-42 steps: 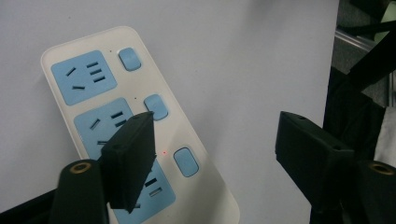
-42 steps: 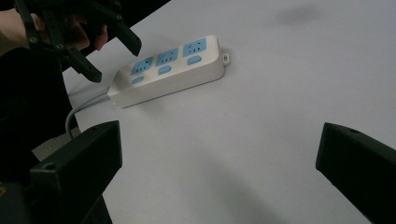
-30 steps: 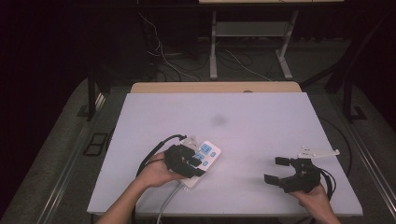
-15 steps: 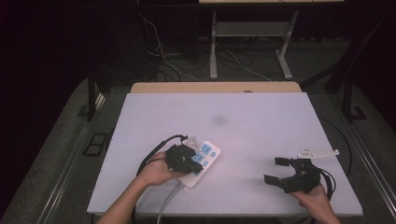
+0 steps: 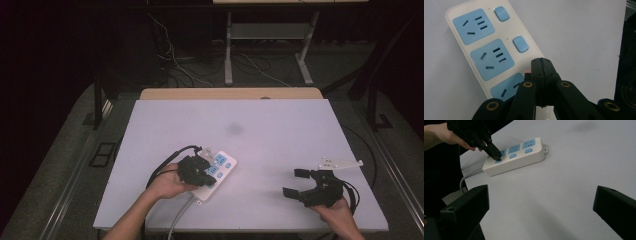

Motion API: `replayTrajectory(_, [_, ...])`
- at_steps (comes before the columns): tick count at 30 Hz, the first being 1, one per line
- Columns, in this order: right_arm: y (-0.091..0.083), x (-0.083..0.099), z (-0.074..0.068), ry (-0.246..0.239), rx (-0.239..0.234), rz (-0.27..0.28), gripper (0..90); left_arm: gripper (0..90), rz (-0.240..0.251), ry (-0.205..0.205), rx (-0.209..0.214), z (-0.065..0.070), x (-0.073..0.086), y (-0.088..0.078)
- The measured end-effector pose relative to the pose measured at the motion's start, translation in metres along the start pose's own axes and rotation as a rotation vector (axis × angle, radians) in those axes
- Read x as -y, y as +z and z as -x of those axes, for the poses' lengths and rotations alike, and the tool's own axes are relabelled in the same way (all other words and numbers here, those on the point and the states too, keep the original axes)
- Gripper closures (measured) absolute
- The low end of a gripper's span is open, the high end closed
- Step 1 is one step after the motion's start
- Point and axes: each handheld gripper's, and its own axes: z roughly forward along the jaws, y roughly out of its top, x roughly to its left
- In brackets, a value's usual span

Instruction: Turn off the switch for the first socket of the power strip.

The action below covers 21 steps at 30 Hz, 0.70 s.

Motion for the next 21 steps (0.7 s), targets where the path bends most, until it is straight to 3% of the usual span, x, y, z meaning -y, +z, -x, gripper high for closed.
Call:
replayTrajectory(6, [-0.0005, 0.0001, -0.0001, 0.001, 0.002, 0.002, 0.3, 89.1, -0.001, -0.017, 0.003, -0.0003, 0.0001, 0.0002])
replayTrajectory(9, [-0.0006, 0.0002, -0.0003, 0.002, 0.004, 0.002, 0.3, 89.2, 0.000, 0.002, -0.011, 0.0017, 0.0005, 0.0002])
replayTrajectory(21, [-0.0035, 0.0000, 0.0000, 0.004, 0.015, 0.010, 0.3, 89.7, -0.001, -0.040, 0.019, -0.0027, 0.0015, 0.0016])
